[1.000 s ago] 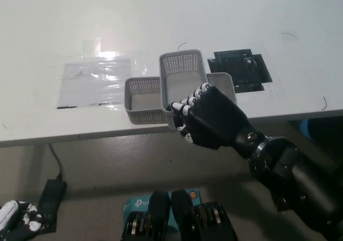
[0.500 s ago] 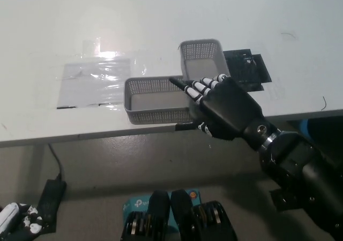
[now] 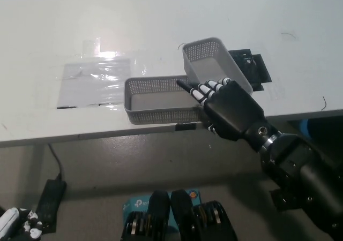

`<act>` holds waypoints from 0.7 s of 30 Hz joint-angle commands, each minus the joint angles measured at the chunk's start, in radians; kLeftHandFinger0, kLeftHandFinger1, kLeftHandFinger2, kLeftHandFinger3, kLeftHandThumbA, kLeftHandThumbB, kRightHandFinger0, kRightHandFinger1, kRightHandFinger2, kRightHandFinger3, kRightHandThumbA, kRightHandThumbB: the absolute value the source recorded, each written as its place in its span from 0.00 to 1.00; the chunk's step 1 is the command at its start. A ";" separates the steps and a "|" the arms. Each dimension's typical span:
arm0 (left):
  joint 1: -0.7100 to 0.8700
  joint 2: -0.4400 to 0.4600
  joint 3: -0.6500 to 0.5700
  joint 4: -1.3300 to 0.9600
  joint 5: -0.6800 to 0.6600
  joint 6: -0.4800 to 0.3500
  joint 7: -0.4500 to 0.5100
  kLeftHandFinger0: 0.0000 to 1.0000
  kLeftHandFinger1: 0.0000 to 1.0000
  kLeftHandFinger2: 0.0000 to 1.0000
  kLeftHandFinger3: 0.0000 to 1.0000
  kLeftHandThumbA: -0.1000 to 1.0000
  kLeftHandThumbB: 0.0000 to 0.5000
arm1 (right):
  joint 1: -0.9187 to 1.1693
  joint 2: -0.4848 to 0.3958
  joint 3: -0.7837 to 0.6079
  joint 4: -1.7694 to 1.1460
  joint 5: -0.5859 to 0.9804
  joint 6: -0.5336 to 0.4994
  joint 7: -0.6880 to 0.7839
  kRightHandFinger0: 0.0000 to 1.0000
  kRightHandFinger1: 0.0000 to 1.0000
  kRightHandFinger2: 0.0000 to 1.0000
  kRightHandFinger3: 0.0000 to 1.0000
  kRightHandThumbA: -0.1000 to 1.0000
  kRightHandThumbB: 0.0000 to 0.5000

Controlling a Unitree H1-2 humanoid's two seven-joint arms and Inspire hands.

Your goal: The robot uses its right hand to pick up the grey box kept on the middle on the desk and place it on top of another box next to it in a right angle

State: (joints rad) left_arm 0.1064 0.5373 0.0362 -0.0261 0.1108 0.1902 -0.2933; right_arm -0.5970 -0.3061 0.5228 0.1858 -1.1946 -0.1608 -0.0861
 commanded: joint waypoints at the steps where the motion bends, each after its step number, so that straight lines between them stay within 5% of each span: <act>1: 0.004 0.016 -0.005 -0.005 0.007 -0.006 -0.005 0.00 0.00 0.01 0.12 0.00 1.00 | 0.006 0.015 -0.014 -0.051 0.028 0.004 -0.024 0.34 0.74 0.95 1.00 0.93 0.25; 7: 0.000 0.015 -0.020 -0.003 0.017 -0.001 -0.003 0.00 0.00 0.00 0.11 0.00 1.00 | 0.014 0.029 -0.015 -0.143 0.021 0.007 0.029 0.46 0.99 1.00 1.00 0.90 0.32; 10: 0.005 0.017 -0.029 -0.019 0.025 0.010 0.000 0.00 0.00 0.01 0.12 0.00 1.00 | 0.015 0.035 -0.021 -0.177 0.028 0.012 0.063 0.54 1.00 1.00 1.00 0.86 0.42; 11: 0.004 0.014 -0.025 -0.013 0.013 0.005 -0.001 0.00 0.00 0.00 0.11 0.00 1.00 | 0.010 0.039 -0.019 -0.178 0.018 0.011 0.055 0.63 1.00 1.00 1.00 0.86 0.49; 13: 0.007 0.015 -0.022 -0.017 0.010 0.002 0.001 0.00 0.00 0.01 0.11 0.00 1.00 | 0.009 0.043 -0.018 -0.221 -0.013 0.044 0.121 1.00 1.00 1.00 1.00 0.95 0.74; 15: 0.007 0.017 -0.025 -0.017 0.019 0.006 0.004 0.00 0.00 0.00 0.12 0.00 1.00 | 0.001 0.041 -0.019 -0.297 -0.091 0.106 0.281 1.00 1.00 1.00 1.00 1.00 1.00; 21: 0.005 0.013 -0.016 -0.015 0.008 0.012 0.004 0.00 0.00 0.00 0.10 0.00 1.00 | -0.014 0.033 -0.051 -0.416 -0.119 0.137 0.466 1.00 1.00 1.00 1.00 1.00 1.00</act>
State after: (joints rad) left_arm 0.1080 0.5365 0.0039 -0.0253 0.1210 0.1933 -0.2933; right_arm -0.5517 -0.2655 0.5147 -0.1040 -1.2466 -0.1049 0.1437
